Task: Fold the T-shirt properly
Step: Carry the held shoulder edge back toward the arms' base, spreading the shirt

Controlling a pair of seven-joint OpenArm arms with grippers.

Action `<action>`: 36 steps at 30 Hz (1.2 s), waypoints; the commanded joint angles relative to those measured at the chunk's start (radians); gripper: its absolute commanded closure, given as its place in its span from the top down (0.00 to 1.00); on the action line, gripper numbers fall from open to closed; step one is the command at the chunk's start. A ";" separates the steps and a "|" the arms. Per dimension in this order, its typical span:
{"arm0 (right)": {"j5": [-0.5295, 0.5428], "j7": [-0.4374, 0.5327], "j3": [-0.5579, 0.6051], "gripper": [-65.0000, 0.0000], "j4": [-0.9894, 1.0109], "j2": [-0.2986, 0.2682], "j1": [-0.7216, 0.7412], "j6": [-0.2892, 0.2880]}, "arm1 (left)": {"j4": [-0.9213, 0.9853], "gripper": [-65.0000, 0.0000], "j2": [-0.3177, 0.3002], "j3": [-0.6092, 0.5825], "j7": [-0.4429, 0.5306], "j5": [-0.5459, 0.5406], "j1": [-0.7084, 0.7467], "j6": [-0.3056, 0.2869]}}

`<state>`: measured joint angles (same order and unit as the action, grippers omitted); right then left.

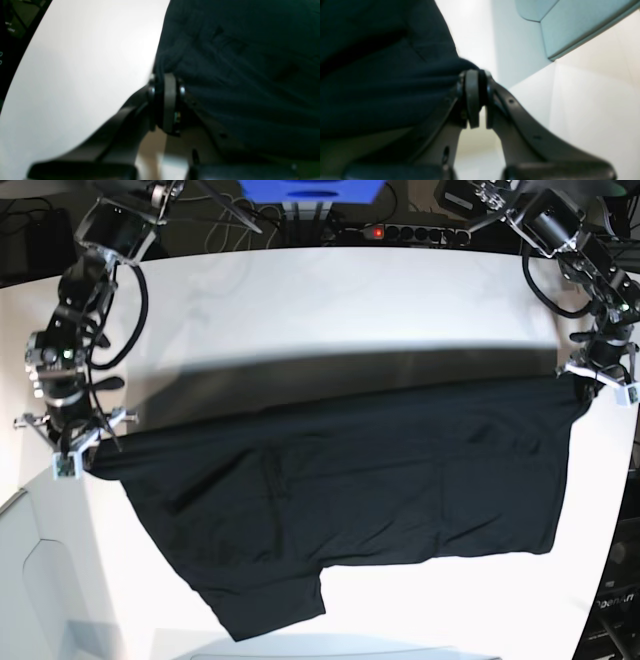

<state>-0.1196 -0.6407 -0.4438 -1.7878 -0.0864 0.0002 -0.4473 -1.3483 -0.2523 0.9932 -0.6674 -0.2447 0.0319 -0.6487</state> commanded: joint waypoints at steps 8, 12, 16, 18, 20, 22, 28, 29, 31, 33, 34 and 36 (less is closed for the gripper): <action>-0.009 0.127 -0.112 0.00 -0.017 0.030 -0.159 0.014 | -0.016 0.00 -0.012 0.085 0.027 -0.005 0.086 0.005; -0.009 0.183 -0.163 0.00 -0.017 0.078 -0.243 0.012 | -0.016 0.00 0.009 0.141 0.031 -0.005 0.128 0.004; -0.009 0.192 -0.191 0.00 -0.016 0.122 -0.334 0.012 | -0.016 0.00 0.011 0.146 0.028 -0.005 0.164 0.004; -0.009 0.192 -0.203 0.00 -0.016 0.147 -0.381 0.012 | -0.016 0.00 0.011 0.146 0.027 -0.005 0.182 0.004; -0.009 0.193 -0.206 0.00 -0.016 0.158 -0.412 0.012 | -0.016 0.00 0.011 0.146 0.027 -0.005 0.198 0.004; -0.007 0.193 -0.207 0.00 -0.016 0.158 -0.441 -0.009 | -0.016 0.00 0.018 0.145 0.025 -0.005 0.216 0.004; -0.007 0.193 -0.321 0.00 -0.001 0.192 -0.447 -0.251 | -0.016 0.00 0.032 0.149 0.028 -0.006 0.251 0.002; -0.007 0.193 -0.338 0.00 0.007 0.196 -0.437 -0.251 | -0.016 0.00 0.034 0.152 0.031 -0.011 0.253 0.002; -0.009 0.193 -0.373 0.00 0.018 0.199 -0.415 -0.251 | -0.016 0.00 0.055 0.184 0.031 -0.049 0.253 -0.016; -0.009 0.193 -0.385 0.00 0.033 0.201 -0.411 -0.251 | -0.023 0.00 0.067 0.217 0.025 -0.078 0.253 -0.049; -0.009 0.193 -0.387 0.00 0.039 0.201 -0.411 -0.251 | -0.033 0.00 0.075 0.223 0.025 -0.081 0.253 -0.049; -0.009 0.193 -0.385 0.00 0.052 0.201 -0.411 -0.251 | -0.067 0.00 0.086 0.224 0.025 -0.080 0.260 -0.049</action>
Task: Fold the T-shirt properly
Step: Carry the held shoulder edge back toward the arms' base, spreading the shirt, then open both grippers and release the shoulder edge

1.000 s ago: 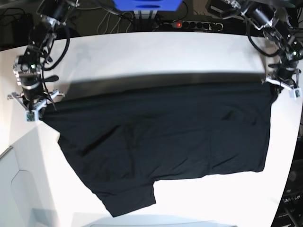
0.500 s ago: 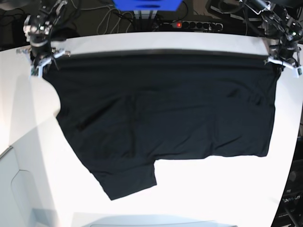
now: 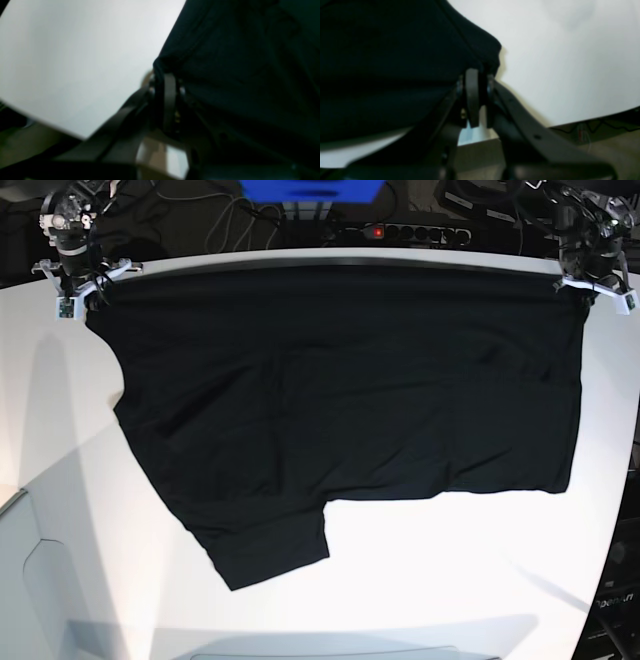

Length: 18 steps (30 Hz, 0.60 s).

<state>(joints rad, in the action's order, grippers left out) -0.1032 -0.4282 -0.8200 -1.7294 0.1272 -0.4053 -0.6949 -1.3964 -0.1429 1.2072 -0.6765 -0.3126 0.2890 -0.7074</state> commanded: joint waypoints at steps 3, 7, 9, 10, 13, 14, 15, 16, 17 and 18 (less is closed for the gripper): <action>-0.025 -0.019 -0.006 0.00 -0.007 -0.013 -0.008 -0.003 | -0.071 0.00 0.004 0.007 0.034 -0.021 0.022 0.009; -0.025 -0.019 -0.006 0.00 -0.010 -0.001 -0.010 -0.003 | -0.091 0.00 0.018 0.006 0.034 -0.016 0.016 0.009; -0.025 -0.019 -0.009 0.00 -0.011 0.001 -0.011 -0.003 | -0.094 0.01 0.019 0.006 0.034 -0.015 0.016 0.009; -0.025 -0.019 -0.011 0.00 -0.010 0.001 -0.011 -0.003 | -0.091 0.01 0.019 0.006 0.034 -0.013 0.016 0.009; -0.025 -0.019 -0.011 0.00 -0.008 0.001 -0.011 -0.003 | -0.085 0.01 0.019 0.010 0.034 -0.015 0.020 0.009; -0.025 -0.019 -0.009 0.00 -0.008 0.001 -0.011 -0.003 | -0.085 0.01 0.019 0.010 0.034 -0.016 0.022 0.009; -0.025 -0.019 -0.008 0.00 -0.010 0.001 -0.011 -0.003 | -0.085 0.01 0.019 0.010 0.034 -0.018 0.023 0.009; -0.025 -0.019 -0.006 0.00 -0.011 0.001 -0.011 -0.003 | -0.085 0.01 0.019 0.010 0.034 -0.018 0.023 0.009; -0.025 -0.019 -0.006 0.00 -0.013 0.001 -0.011 -0.003 | -0.087 0.01 0.019 0.010 0.034 -0.015 0.023 0.009; -0.025 -0.019 -0.006 0.00 -0.013 0.001 -0.011 -0.003 | -0.088 0.02 0.019 0.010 0.034 -0.013 0.023 0.009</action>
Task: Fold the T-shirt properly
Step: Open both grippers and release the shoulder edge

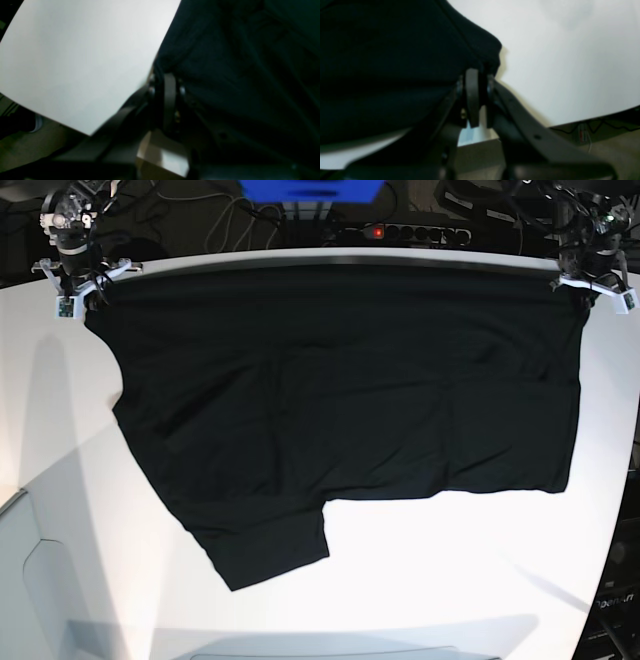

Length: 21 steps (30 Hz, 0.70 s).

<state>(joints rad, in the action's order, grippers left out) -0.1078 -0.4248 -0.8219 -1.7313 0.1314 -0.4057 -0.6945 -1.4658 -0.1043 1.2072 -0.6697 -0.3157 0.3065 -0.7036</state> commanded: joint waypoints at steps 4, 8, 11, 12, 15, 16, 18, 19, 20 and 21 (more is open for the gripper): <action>-0.020 -0.022 -0.006 0.01 -0.012 -0.003 -0.011 -0.004 | -0.023 0.26 -0.019 0.012 0.028 -0.017 0.007 0.005; -0.020 -0.022 -0.006 0.20 -0.012 -0.003 -0.012 -0.004 | -0.023 0.42 -0.019 0.012 0.028 -0.018 0.007 0.005; -0.020 -0.022 -0.009 0.34 -0.028 -0.003 -0.012 -0.004 | -0.023 0.43 -0.019 0.012 0.028 -0.020 0.004 0.005; -0.019 -0.022 -0.009 0.37 -0.043 0.003 -0.012 -0.004 | -0.025 0.43 -0.019 0.013 0.028 -0.020 0.001 0.005; 0.009 -0.022 -0.010 0.40 -0.109 0.023 -0.014 -0.004 | -0.051 0.43 -0.018 0.041 0.028 -0.020 -0.003 0.005; 0.027 -0.022 -0.012 0.40 -0.131 0.026 -0.015 -0.004 | -0.066 0.43 -0.018 0.047 0.028 -0.023 -0.005 0.005; 0.063 -0.022 -0.029 0.40 -0.172 0.026 -0.026 -0.004 | -0.092 0.43 -0.018 0.053 0.028 -0.050 -0.011 0.005; 0.082 -0.022 -0.038 0.40 -0.189 0.026 -0.025 -0.004 | -0.103 0.43 -0.018 0.053 0.028 -0.073 -0.011 0.005; 0.093 -0.022 -0.046 0.40 -0.201 0.026 -0.023 -0.004 | -0.115 0.43 -0.018 0.055 0.028 -0.095 -0.008 0.005; 0.098 -0.022 -0.050 0.40 -0.212 0.026 -0.022 -0.004 | -0.129 0.43 -0.019 0.055 0.028 -0.109 -0.008 0.005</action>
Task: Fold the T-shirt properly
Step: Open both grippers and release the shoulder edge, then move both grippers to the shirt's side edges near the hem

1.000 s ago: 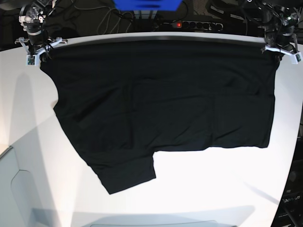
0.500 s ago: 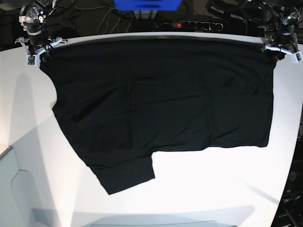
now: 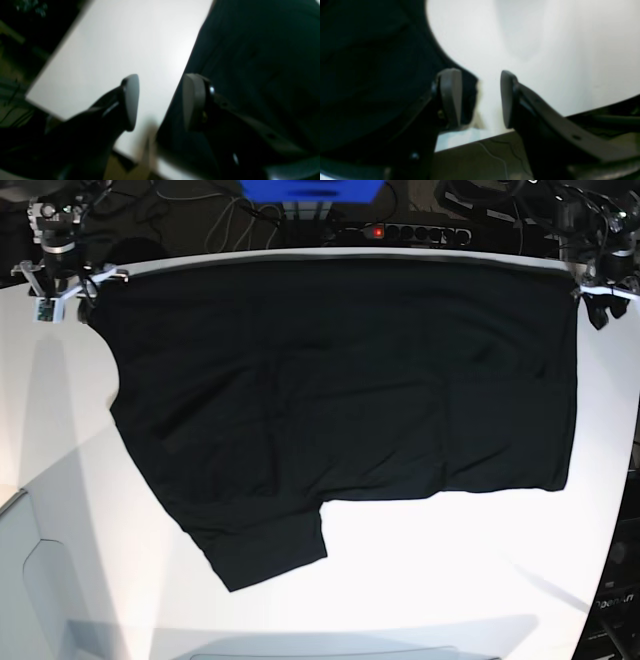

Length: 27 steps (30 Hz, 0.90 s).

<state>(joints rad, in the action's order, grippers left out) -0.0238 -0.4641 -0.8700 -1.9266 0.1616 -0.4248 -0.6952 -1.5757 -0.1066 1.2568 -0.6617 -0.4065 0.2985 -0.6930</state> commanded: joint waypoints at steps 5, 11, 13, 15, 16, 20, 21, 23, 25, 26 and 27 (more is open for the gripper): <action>0.015 0.017 0.002 0.41 -0.027 -0.004 0.050 -0.003 | -0.088 0.43 -0.017 0.014 0.020 -0.035 -0.018 -0.005; 0.000 0.009 0.038 0.48 -0.020 -0.004 0.198 -0.003 | -0.102 0.43 -0.023 0.018 0.020 -0.024 -0.115 -0.005; -0.055 0.009 0.094 0.49 -0.018 -0.004 0.251 -0.003 | -0.101 0.43 -0.025 0.014 0.020 0.007 -0.157 -0.005; -0.124 0.009 0.177 0.49 0.003 -0.004 0.314 -0.003 | -0.101 0.48 -0.021 0.011 0.020 0.071 -0.221 -0.005; -0.153 0.009 0.212 0.49 0.020 -0.004 0.344 -0.003 | -0.101 0.52 -0.018 0.011 0.020 0.103 -0.252 -0.005; -0.276 0.009 0.318 0.49 0.135 -0.004 0.476 -0.003 | -0.087 0.72 -0.015 -0.002 0.020 0.220 -0.344 -0.005; -0.301 0.009 0.334 0.49 0.180 -0.004 0.516 -0.003 | -0.073 0.75 -0.015 -0.021 0.020 0.237 -0.358 -0.005; -0.364 0.014 0.355 0.49 0.292 -0.004 0.610 -0.003 | -0.035 0.78 -0.025 -0.064 0.024 0.263 -0.390 -0.005; -0.416 0.015 0.352 0.49 0.407 -0.004 0.706 -0.003 | 0.013 0.78 -0.029 -0.114 0.029 0.292 -0.419 -0.005; -0.430 0.015 0.351 0.49 0.462 -0.004 0.752 -0.003 | 0.031 0.78 -0.038 -0.136 0.030 0.312 -0.436 -0.005; -0.440 0.015 0.349 0.49 0.517 -0.015 0.791 -0.003 | 0.050 0.78 -0.046 -0.157 0.030 0.332 -0.456 -0.005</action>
<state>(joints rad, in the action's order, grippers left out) -0.4767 -0.4747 -0.5247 -1.3865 0.1505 0.3431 -0.6952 -1.5028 -0.1253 1.1015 -0.6708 -0.0460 -0.1329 -0.7017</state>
